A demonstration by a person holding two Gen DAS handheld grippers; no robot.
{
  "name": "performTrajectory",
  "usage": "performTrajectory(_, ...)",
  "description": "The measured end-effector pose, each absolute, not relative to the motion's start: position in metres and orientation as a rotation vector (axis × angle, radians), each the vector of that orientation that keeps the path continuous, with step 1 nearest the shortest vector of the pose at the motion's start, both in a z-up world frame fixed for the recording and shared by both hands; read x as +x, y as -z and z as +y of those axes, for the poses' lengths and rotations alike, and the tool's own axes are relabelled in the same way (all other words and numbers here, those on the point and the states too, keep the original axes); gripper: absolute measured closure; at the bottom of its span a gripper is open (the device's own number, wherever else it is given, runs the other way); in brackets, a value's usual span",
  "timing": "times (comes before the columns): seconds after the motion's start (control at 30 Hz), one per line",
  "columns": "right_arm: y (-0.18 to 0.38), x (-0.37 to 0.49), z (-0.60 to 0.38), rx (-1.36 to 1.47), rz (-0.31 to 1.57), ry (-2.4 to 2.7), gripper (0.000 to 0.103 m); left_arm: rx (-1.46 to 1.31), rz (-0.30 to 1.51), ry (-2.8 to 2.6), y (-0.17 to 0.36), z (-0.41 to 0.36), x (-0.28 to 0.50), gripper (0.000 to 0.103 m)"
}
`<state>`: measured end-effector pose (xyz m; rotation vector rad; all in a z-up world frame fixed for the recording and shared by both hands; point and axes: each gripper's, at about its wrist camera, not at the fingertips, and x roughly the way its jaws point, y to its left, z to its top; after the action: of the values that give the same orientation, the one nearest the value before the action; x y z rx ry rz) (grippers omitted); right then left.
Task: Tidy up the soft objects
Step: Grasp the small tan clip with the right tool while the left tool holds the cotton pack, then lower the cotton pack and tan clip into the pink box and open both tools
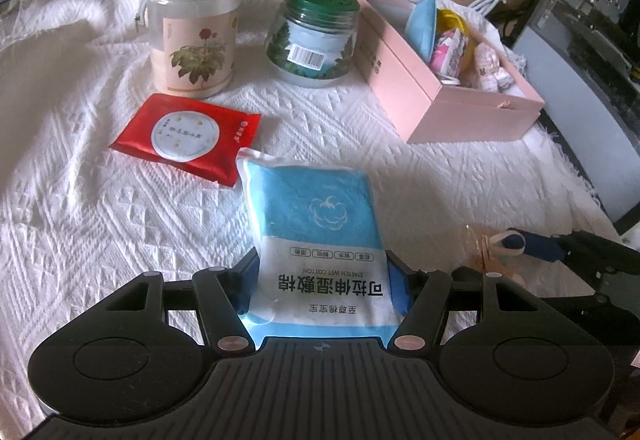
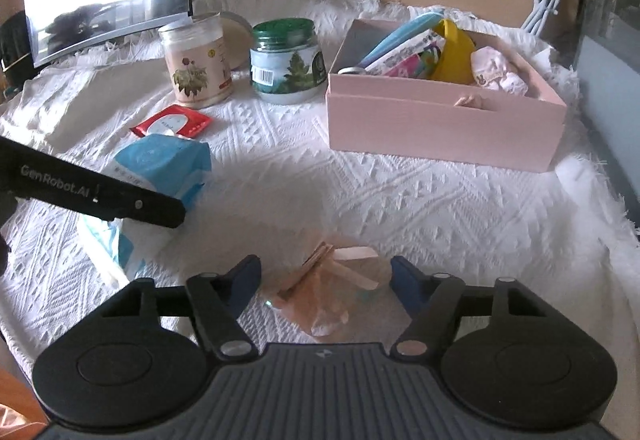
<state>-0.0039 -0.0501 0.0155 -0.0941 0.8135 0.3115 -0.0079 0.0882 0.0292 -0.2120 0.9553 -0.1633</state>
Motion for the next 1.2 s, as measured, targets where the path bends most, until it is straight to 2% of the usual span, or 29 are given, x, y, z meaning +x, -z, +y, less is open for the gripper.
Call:
performTrajectory(0.07, -0.017, -0.004, -0.051, -0.103, 0.811, -0.316, 0.052, -0.236, 0.946, 0.171, -0.028, 0.09, -0.008, 0.035)
performTrajectory(0.27, -0.02, -0.006, -0.047, -0.142, 0.81, -0.345, 0.075, -0.238, 0.94, 0.195, -0.028, 0.088, -0.005, 0.034)
performTrajectory(0.47, -0.022, -0.007, -0.042, -0.191, 0.825, -0.35, 0.084, -0.235, 0.951, 0.209, -0.028, 0.085, -0.003, 0.034)
performTrajectory(0.67, -0.041, -0.009, -0.063, -0.197, 0.83, -0.308, 0.088, -0.248, 0.982, 0.313, -0.029, 0.074, -0.005, 0.036)
performTrajectory(0.83, -0.09, -0.003, -0.1, -0.11, 0.801, -0.237, 0.089, -0.217, 0.964, 0.479, -0.046, 0.044, -0.006, 0.037)
performTrajectory(1.07, -0.21, 0.037, -0.139, -0.059, 0.577, -0.184, 0.089, -0.223, 0.767, 0.557, -0.144, 0.031, 0.057, 0.037)
performTrajectory(1.2, -0.24, 0.073, -0.153, -0.017, 0.508, -0.15, 0.089, -0.296, 0.679, 0.607, -0.187, 0.022, 0.117, 0.037)
